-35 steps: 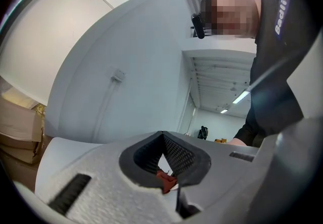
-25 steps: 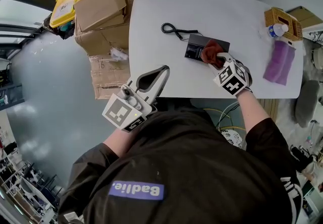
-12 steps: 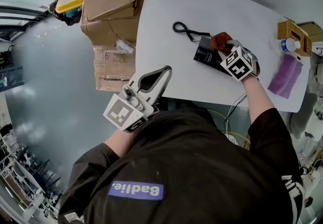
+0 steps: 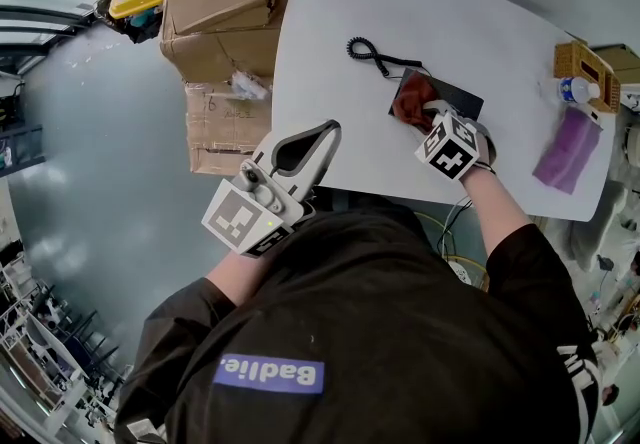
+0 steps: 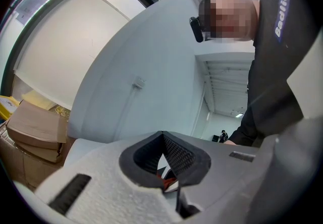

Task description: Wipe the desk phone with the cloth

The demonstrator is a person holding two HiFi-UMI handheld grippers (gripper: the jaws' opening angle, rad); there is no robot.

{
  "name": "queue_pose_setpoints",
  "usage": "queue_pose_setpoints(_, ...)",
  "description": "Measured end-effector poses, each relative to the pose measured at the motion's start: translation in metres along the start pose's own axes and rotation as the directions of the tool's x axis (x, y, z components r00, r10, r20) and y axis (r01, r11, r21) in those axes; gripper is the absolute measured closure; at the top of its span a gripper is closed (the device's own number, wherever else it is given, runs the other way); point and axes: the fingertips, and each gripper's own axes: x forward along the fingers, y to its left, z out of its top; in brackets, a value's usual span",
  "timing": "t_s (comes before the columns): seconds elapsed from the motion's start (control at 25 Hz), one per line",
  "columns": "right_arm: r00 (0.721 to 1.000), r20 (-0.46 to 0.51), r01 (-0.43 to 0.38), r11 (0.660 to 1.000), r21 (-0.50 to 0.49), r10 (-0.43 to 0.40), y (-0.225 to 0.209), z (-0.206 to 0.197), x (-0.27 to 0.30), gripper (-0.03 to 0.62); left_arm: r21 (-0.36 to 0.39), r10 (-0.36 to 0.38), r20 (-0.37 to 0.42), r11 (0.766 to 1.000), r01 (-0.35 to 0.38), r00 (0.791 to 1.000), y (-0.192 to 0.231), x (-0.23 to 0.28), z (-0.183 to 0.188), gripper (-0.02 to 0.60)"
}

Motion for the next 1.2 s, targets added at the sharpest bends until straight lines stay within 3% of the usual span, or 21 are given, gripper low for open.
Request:
queue_pose_setpoints(0.28,0.998,-0.005,-0.058,0.998,-0.031,0.058,0.017,0.012,0.015,0.505,0.006,0.022,0.001,1.0,-0.022,1.0,0.004,-0.005,0.004,0.572)
queue_pose_setpoints(0.6,0.997,-0.025,-0.073,0.993,-0.091,0.071,-0.02,0.019,0.025,0.505,0.022,0.128,0.02,0.991,-0.129,0.992,0.001,-0.016,0.007,0.572)
queue_pose_setpoints(0.8,0.998,-0.024,-0.069,0.99,-0.119,0.066,-0.046,0.021,0.028,0.505,0.035,0.182,0.075,0.982,-0.185,0.98,-0.014,-0.022,0.007,0.572)
queue_pose_setpoints(1.04,1.0,-0.009,-0.019,0.989,-0.145,0.018,-0.064,0.028,0.024,0.505,0.041,0.217,0.071,0.975,-0.22,0.974,-0.034,-0.036,-0.003,0.572)
queue_pose_setpoints(1.2,0.999,0.037,0.032,0.992,-0.122,-0.028,-0.049,0.036,0.001,0.505,0.042,0.174,0.055,0.983,-0.176,0.983,-0.043,-0.044,-0.008,0.572)
